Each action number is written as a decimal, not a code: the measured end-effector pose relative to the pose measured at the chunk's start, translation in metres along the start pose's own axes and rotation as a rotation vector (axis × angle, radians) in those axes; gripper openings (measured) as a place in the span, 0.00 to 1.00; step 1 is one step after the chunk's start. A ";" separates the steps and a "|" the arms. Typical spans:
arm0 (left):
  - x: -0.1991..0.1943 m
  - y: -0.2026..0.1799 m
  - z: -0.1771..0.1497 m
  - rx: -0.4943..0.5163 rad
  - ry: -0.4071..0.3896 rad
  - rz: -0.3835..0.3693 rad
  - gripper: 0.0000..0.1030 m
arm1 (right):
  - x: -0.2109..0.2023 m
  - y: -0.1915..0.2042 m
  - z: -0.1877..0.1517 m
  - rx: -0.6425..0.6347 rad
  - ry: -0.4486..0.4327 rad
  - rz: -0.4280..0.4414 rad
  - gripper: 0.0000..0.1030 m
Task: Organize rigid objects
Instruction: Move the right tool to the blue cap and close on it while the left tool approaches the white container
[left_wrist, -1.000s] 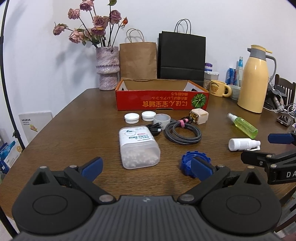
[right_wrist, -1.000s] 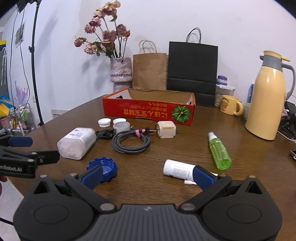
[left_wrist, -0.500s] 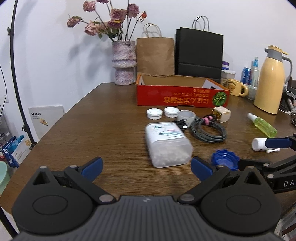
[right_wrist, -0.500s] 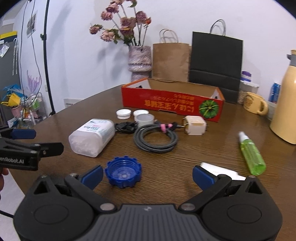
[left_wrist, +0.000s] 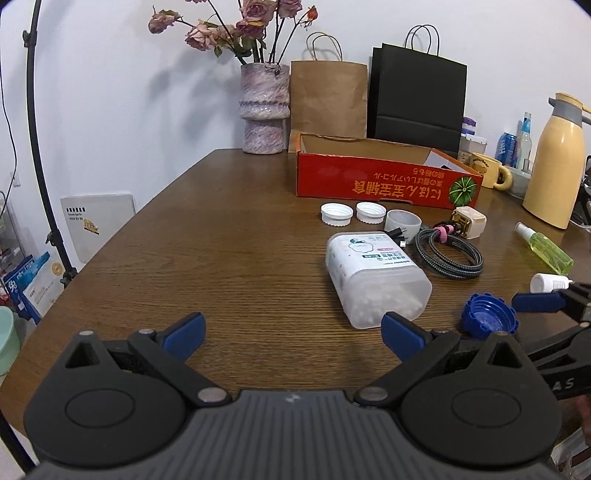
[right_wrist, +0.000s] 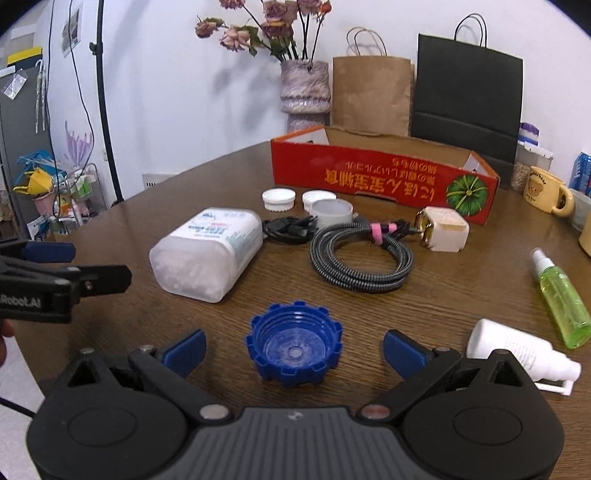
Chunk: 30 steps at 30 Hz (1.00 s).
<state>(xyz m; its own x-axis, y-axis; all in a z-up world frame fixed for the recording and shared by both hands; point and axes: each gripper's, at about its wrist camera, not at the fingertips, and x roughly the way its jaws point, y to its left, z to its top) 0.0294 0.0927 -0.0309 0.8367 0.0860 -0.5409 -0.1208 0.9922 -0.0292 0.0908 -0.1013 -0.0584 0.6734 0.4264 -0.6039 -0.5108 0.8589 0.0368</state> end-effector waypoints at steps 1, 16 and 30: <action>0.000 0.001 0.000 0.000 -0.002 -0.002 1.00 | 0.002 -0.001 -0.001 0.001 0.006 -0.003 0.95; 0.008 0.002 0.002 -0.005 0.017 -0.017 1.00 | -0.003 0.004 -0.001 -0.040 -0.045 0.034 0.51; 0.009 -0.029 0.023 0.015 -0.012 -0.054 1.00 | -0.032 -0.032 0.008 0.010 -0.155 -0.005 0.51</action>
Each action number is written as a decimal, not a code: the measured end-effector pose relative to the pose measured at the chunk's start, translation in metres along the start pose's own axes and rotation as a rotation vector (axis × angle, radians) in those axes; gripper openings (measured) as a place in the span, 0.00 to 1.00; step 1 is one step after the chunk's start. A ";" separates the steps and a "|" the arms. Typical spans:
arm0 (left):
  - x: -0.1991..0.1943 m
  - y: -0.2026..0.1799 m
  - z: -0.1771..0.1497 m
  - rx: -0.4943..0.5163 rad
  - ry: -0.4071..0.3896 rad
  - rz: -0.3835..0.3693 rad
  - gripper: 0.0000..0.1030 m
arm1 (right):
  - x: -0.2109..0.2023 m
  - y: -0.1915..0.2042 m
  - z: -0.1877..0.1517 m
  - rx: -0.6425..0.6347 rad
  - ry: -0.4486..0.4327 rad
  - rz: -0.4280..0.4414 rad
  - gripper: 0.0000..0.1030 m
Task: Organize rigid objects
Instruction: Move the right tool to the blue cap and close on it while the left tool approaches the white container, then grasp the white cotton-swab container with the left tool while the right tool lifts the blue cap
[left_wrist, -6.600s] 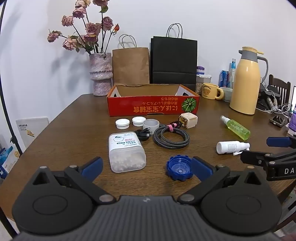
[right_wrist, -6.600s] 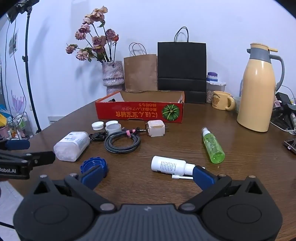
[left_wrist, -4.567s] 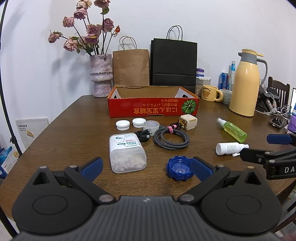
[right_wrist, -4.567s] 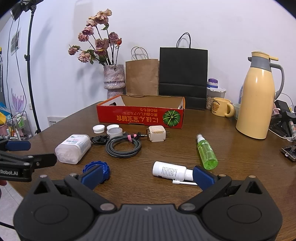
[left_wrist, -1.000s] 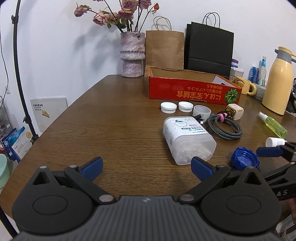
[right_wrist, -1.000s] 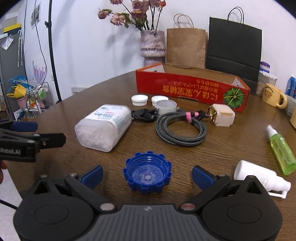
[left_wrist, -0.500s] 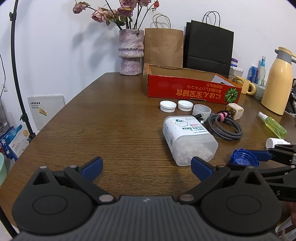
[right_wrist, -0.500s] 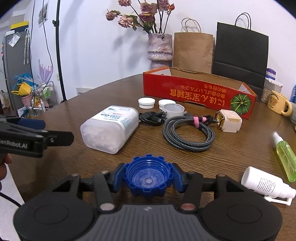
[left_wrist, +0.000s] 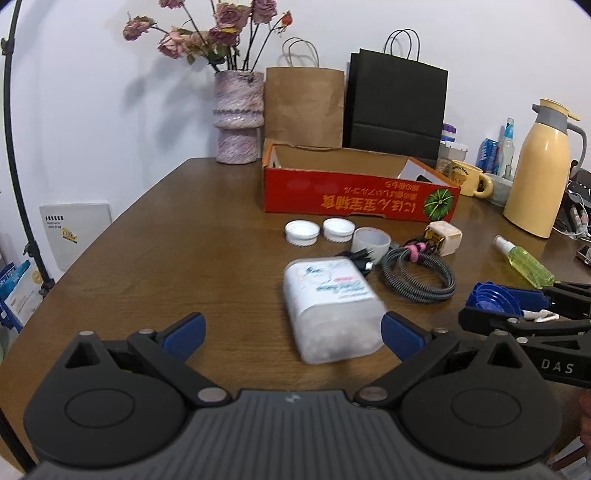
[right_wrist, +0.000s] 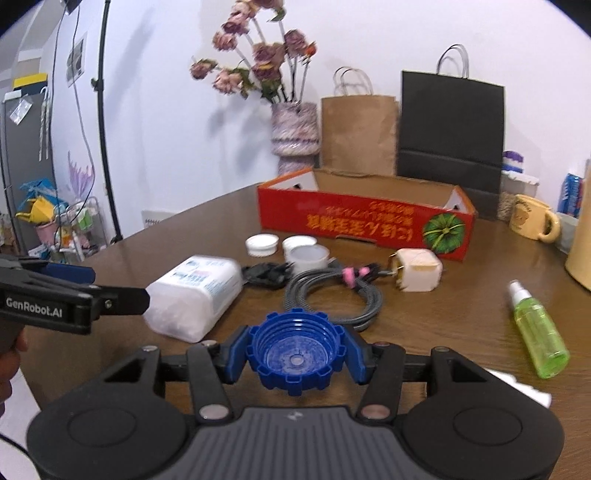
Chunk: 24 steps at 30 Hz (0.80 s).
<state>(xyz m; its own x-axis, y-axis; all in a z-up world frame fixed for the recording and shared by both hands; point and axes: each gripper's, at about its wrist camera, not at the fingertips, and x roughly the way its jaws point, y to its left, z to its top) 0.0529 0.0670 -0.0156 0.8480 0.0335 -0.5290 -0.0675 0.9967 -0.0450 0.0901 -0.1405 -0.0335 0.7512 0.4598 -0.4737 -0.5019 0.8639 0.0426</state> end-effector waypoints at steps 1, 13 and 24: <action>0.002 -0.004 0.002 0.001 0.000 0.002 1.00 | -0.001 -0.004 0.001 0.001 -0.005 -0.006 0.51; 0.028 -0.038 0.020 0.026 0.039 0.031 1.00 | -0.012 -0.045 0.002 0.022 -0.042 -0.053 0.51; 0.056 -0.053 0.027 0.016 0.100 0.087 1.00 | -0.008 -0.071 0.000 0.050 -0.044 -0.070 0.51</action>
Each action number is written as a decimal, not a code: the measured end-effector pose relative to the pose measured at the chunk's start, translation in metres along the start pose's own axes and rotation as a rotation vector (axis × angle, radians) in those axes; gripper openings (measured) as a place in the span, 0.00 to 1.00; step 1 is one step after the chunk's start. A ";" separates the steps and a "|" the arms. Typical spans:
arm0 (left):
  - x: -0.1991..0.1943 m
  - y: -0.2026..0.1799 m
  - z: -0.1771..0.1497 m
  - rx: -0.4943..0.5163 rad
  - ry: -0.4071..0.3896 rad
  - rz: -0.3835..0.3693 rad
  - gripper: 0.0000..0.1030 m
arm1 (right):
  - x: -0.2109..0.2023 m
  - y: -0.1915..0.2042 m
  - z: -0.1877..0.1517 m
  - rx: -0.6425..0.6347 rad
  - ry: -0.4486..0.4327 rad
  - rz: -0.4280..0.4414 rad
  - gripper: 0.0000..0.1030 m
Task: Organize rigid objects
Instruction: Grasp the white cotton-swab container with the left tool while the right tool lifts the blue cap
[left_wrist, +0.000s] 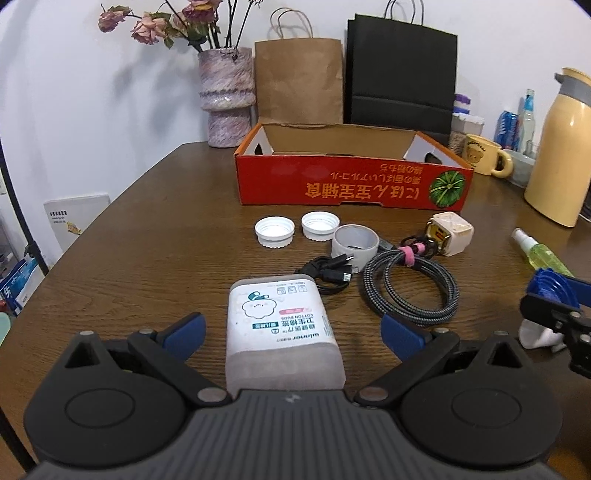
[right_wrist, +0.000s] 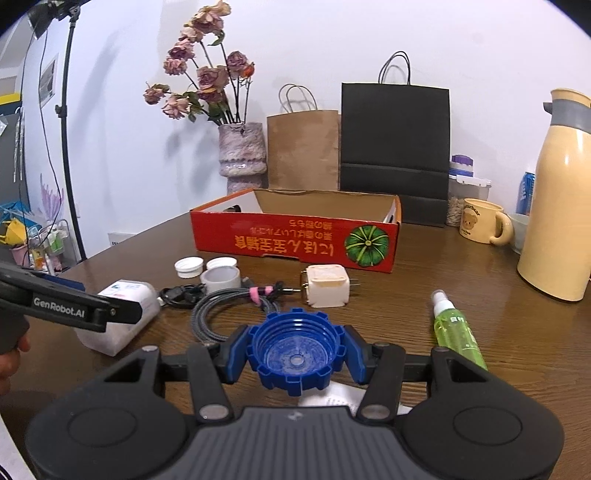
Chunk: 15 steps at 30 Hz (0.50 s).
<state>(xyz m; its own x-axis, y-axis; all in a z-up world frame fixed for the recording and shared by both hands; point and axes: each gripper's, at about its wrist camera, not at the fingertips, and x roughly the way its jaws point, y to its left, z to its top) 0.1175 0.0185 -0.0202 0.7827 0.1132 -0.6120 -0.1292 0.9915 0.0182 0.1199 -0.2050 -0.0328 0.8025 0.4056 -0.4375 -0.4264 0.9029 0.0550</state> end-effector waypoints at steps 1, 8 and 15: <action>0.002 -0.001 0.001 -0.001 0.004 0.009 1.00 | 0.000 -0.001 0.000 0.003 0.000 0.000 0.51; 0.017 -0.003 0.001 -0.018 0.043 0.062 0.88 | 0.003 -0.003 -0.001 0.009 -0.001 0.005 0.51; 0.023 0.001 0.000 -0.045 0.058 0.048 0.64 | 0.004 -0.001 -0.001 0.009 0.002 0.000 0.51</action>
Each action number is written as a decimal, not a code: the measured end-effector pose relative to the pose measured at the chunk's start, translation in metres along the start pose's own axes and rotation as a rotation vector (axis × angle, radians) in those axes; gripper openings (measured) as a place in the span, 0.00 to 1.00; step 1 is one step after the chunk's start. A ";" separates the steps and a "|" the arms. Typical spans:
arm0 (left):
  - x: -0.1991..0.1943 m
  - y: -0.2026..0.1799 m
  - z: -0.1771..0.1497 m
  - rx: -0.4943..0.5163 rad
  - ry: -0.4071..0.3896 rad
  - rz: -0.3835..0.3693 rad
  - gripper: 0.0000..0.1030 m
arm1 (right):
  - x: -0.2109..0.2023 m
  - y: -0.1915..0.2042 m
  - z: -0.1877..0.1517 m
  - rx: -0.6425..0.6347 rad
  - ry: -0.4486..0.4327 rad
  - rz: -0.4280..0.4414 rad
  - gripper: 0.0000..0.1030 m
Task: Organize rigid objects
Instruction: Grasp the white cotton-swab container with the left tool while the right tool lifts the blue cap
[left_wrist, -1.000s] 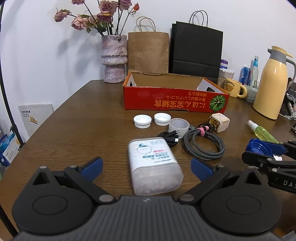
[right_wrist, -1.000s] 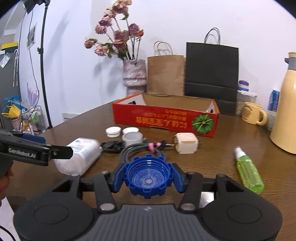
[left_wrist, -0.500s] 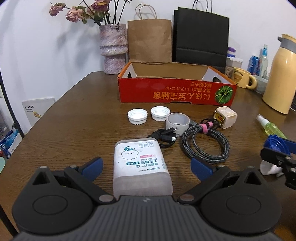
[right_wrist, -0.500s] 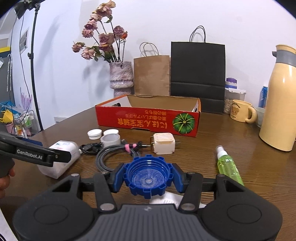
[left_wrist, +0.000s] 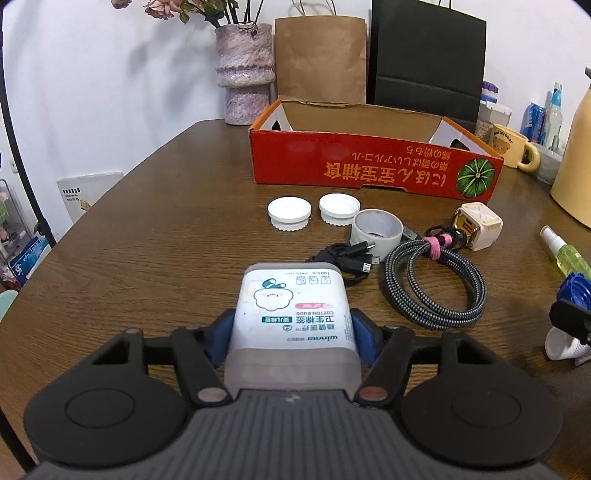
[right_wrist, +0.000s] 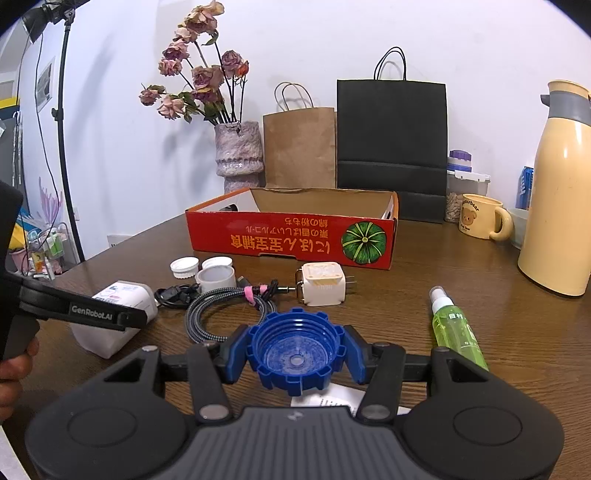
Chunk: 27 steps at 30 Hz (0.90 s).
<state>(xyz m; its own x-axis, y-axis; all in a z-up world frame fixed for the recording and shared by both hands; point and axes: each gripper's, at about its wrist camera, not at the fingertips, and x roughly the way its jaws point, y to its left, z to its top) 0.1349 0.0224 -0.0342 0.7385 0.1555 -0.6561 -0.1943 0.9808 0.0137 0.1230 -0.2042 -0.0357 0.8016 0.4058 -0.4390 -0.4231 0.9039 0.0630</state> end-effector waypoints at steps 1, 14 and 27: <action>0.000 0.000 0.000 0.000 -0.001 -0.001 0.64 | 0.000 0.001 0.000 -0.001 0.001 0.000 0.51; -0.016 0.001 0.009 0.017 -0.068 -0.031 0.64 | -0.001 0.007 0.013 -0.008 -0.013 -0.007 0.51; -0.029 -0.001 0.050 0.061 -0.163 -0.057 0.64 | 0.010 0.019 0.049 -0.032 -0.041 -0.010 0.51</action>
<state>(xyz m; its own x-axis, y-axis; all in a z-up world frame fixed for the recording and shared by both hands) 0.1459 0.0227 0.0229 0.8432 0.1115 -0.5259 -0.1132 0.9931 0.0290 0.1434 -0.1761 0.0052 0.8222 0.4030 -0.4020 -0.4282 0.9032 0.0297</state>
